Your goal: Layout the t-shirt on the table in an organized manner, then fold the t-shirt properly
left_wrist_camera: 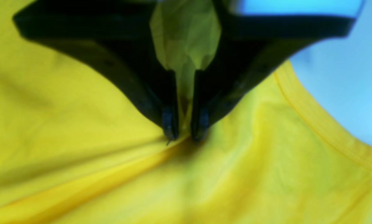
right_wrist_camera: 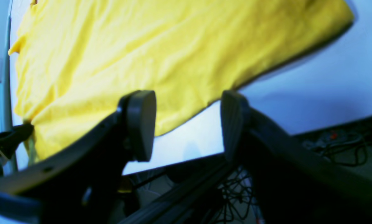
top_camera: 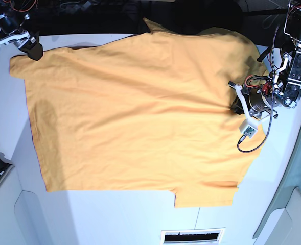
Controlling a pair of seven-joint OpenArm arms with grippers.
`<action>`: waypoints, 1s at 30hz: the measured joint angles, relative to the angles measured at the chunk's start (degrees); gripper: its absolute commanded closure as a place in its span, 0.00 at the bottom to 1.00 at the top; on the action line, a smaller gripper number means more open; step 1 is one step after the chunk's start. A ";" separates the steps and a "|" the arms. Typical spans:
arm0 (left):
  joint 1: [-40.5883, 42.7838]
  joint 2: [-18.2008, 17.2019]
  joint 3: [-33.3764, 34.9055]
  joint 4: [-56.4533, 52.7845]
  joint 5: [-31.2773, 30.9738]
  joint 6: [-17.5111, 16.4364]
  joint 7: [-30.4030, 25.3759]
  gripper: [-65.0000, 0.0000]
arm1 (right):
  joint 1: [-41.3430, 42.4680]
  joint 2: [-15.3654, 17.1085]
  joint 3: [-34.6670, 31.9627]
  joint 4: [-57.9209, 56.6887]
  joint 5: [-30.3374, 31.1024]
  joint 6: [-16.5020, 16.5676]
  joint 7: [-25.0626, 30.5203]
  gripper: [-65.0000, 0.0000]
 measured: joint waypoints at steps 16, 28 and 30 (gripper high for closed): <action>-0.22 0.00 -0.04 0.00 -0.20 0.46 2.16 1.00 | 23.69 2.58 -8.35 -3.69 -19.23 0.20 10.99 1.00; -4.90 0.66 0.04 -6.27 2.54 7.30 -0.61 1.00 | 37.48 16.50 -37.57 -31.91 -38.21 -2.21 18.95 1.00; -8.92 1.68 -0.15 -11.26 3.48 8.39 -0.24 1.00 | 36.24 17.68 -37.64 -31.91 -37.07 -2.36 18.93 1.00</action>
